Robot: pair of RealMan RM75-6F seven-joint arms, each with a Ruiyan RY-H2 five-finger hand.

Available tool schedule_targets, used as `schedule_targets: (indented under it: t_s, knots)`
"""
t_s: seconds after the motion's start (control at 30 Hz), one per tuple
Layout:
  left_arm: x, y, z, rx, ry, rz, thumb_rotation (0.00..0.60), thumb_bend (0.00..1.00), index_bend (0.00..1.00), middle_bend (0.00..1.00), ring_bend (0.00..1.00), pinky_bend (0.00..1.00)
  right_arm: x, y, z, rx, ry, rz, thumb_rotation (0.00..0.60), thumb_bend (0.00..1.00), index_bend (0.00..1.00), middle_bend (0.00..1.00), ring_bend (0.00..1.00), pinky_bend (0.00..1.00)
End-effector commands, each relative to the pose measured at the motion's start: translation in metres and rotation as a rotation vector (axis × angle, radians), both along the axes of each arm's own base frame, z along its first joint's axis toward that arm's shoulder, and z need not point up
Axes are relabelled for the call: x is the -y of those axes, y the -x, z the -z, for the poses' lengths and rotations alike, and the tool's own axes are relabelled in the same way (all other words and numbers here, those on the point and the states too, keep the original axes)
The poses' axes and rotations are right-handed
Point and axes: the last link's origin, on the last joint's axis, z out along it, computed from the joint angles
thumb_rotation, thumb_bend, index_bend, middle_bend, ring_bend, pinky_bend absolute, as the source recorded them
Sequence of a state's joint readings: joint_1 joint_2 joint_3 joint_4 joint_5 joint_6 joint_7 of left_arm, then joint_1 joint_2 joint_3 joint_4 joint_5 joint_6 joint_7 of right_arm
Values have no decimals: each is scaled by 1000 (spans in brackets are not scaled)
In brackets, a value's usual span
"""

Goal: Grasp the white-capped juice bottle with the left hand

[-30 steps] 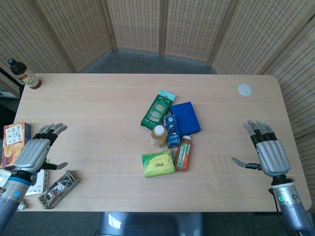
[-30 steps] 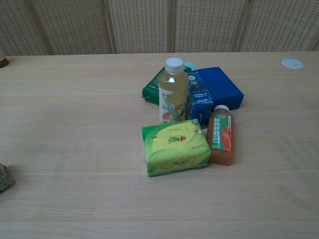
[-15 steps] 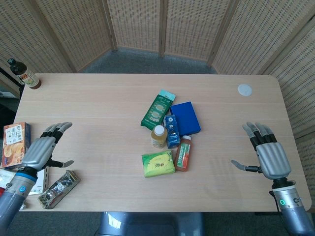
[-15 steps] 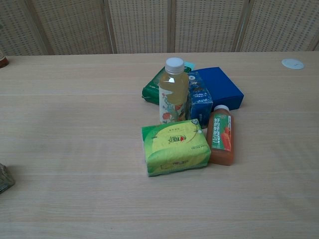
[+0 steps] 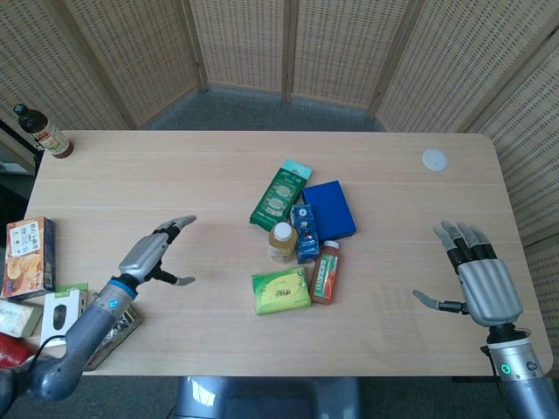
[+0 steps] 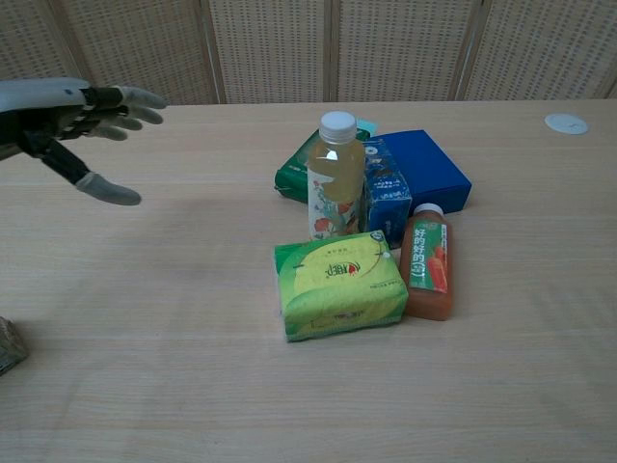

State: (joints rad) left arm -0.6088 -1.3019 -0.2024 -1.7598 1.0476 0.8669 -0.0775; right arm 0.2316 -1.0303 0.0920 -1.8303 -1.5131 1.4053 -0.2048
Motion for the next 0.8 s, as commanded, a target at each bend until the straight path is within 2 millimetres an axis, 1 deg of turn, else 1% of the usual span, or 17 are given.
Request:
schedule_targets:
  t_s: [0.03, 0.13, 0.23, 0.33, 0.53, 0.63, 0.8]
  knots:
    - [-22, -26, 32, 81, 22, 13, 600, 44, 0, 0, 0, 0, -3, 2, -2, -3, 1, 11, 241, 171, 43, 47, 0, 0]
    - [-32, -40, 50, 122, 20, 18, 600, 44, 0, 2, 0, 0, -7, 5, -4, 8, 2, 28, 240, 170, 43, 46, 0, 0]
    - [-40, -54, 67, 174, 26, 18, 600, 43, 2, 24, 0, 0, -11, 9, -7, 9, 7, 43, 239, 170, 41, 46, 0, 0]
    - [-46, -69, 83, 225, 44, 13, 600, 44, 33, 30, 0, 0, -13, 12, -10, 4, 12, 55, 234, 172, 42, 47, 0, 0]
    - [-54, -93, 109, 273, 74, 15, 600, 45, 39, 49, 0, 0, -16, 14, -12, 11, 16, 56, 236, 169, 42, 47, 0, 0]
    - [-58, -102, 120, 289, 81, 7, 600, 46, 40, 54, 0, 0, -17, 14, -13, 14, 17, 53, 231, 171, 42, 46, 0, 0]
    - [-66, -108, 138, 309, 88, -27, 600, 45, 68, 63, 0, 0, -20, 14, -15, 22, 26, 52, 233, 170, 41, 47, 0, 0]
